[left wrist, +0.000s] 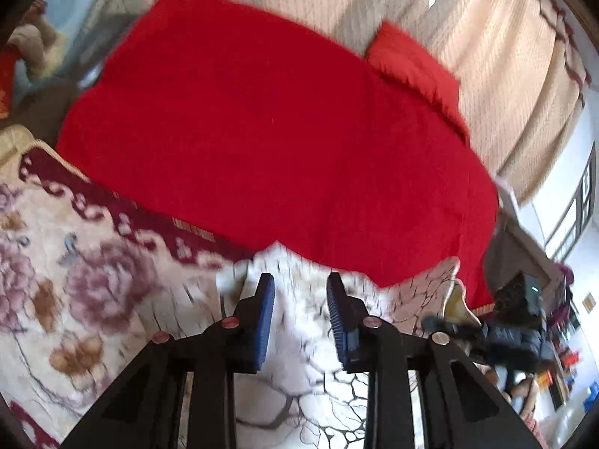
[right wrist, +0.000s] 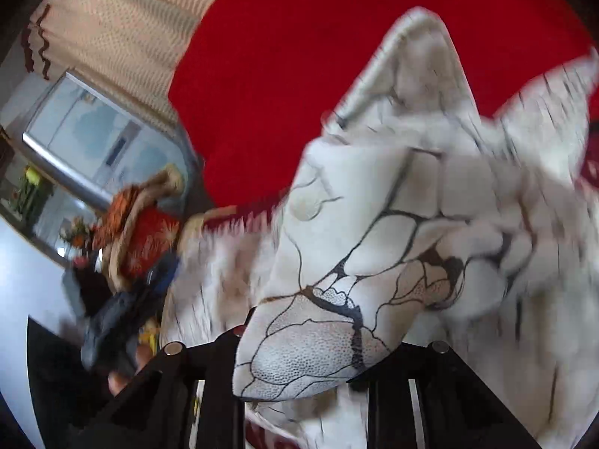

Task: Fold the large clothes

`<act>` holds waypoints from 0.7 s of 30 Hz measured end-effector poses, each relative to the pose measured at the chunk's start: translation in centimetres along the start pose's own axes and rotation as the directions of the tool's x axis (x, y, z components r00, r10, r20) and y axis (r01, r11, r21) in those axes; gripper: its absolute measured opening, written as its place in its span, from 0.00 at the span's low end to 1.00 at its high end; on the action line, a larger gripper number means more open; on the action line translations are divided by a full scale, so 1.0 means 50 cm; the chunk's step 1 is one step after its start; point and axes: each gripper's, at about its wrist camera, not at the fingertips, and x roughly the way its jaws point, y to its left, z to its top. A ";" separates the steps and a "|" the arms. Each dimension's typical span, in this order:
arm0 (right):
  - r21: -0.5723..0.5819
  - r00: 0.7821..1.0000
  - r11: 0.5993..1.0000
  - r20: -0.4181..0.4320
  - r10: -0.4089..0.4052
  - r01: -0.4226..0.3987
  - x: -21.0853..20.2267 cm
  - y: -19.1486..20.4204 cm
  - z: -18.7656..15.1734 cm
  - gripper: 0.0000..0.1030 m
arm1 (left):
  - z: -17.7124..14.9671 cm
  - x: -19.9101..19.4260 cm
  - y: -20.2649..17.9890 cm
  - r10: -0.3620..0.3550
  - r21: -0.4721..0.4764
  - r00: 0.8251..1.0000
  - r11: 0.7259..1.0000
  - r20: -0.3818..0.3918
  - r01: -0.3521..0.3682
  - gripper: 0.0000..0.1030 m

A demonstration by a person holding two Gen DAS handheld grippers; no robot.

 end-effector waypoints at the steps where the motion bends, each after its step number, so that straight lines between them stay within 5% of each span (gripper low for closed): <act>1: 0.014 0.999 1.000 0.032 0.012 -0.013 0.003 -0.001 0.027 0.23 | 0.007 -0.011 0.006 0.011 -0.016 1.000 1.000 0.025 -0.010 0.53; 2: 0.040 0.996 0.999 0.085 0.027 -0.031 0.006 -0.003 0.065 0.23 | 0.012 -0.024 0.015 0.028 -0.038 0.998 0.999 0.054 -0.026 0.73; 3: 0.069 0.991 0.997 0.132 0.030 -0.039 0.008 -0.009 0.094 0.23 | 0.015 -0.045 0.028 0.051 -0.067 0.992 0.997 0.115 -0.044 0.77; 5: 0.170 0.976 0.982 0.215 0.040 -0.077 0.018 -0.042 0.156 0.23 | 0.019 -0.065 0.050 0.081 -0.106 0.982 0.992 0.171 -0.063 0.78; 8: 0.341 0.966 0.927 0.247 0.075 -0.159 0.049 -0.115 0.219 0.32 | 0.024 -0.054 0.084 0.079 -0.156 0.991 0.986 0.104 -0.062 0.79; 11: 0.459 0.962 0.863 0.257 0.097 -0.210 0.064 -0.175 0.211 0.83 | 0.015 0.008 0.096 0.033 -0.158 0.994 0.986 -0.109 -0.050 0.79; 13: 0.435 0.954 0.871 0.280 0.112 -0.229 0.052 -0.180 0.185 0.82 | 0.002 0.039 0.082 -0.016 -0.142 0.978 0.990 -0.210 -0.015 0.78; 18: 0.241 0.970 0.958 0.220 0.105 -0.158 -0.014 -0.128 0.117 0.82 | -0.013 0.068 -0.010 -0.223 -0.133 0.940 0.972 -0.256 0.195 0.79; 21: 0.135 0.971 0.984 0.223 0.086 -0.118 -0.074 -0.089 0.060 0.81 | -0.037 0.121 -0.051 -0.198 -0.135 0.925 0.978 -0.325 0.162 0.83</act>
